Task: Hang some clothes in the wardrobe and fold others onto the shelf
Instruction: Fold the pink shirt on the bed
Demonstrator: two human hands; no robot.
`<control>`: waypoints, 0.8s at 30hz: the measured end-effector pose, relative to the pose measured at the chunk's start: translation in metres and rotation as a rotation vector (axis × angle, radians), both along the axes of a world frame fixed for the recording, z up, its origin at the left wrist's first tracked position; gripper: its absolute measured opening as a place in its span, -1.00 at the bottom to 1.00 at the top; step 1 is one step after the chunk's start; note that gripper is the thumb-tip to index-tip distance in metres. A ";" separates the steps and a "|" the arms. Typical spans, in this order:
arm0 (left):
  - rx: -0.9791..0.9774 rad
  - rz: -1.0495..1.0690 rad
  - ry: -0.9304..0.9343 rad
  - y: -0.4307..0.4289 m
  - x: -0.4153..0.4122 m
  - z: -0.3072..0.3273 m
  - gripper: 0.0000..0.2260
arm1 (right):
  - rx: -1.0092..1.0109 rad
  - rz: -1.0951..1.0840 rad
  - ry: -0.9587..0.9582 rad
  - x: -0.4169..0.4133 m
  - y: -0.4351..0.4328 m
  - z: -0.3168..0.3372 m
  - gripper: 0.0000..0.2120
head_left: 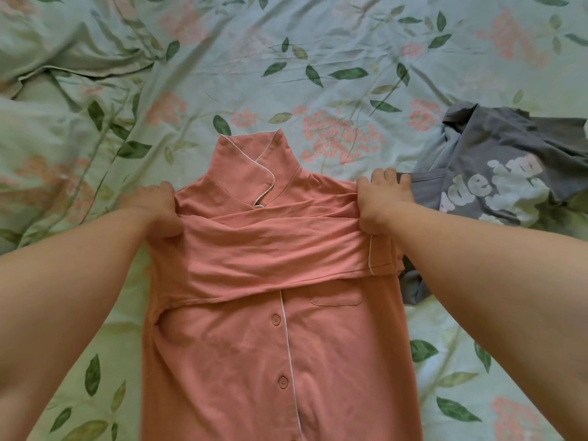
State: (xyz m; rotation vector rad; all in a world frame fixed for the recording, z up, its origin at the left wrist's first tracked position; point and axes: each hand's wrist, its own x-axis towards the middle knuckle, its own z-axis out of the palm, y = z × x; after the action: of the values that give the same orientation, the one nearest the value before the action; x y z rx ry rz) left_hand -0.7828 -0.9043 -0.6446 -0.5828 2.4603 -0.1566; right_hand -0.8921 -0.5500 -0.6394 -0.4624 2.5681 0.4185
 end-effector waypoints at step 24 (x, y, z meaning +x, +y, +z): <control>0.142 -0.192 0.285 0.027 0.091 0.024 -0.85 | -0.427 0.058 0.069 0.058 0.037 0.032 -0.93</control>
State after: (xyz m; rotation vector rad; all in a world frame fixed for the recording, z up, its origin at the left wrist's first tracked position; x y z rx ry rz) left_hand -0.6916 -0.8775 -0.6207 -0.3250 2.7752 0.0289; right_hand -0.8339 -0.5133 -0.6074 -0.6819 2.7167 -0.1050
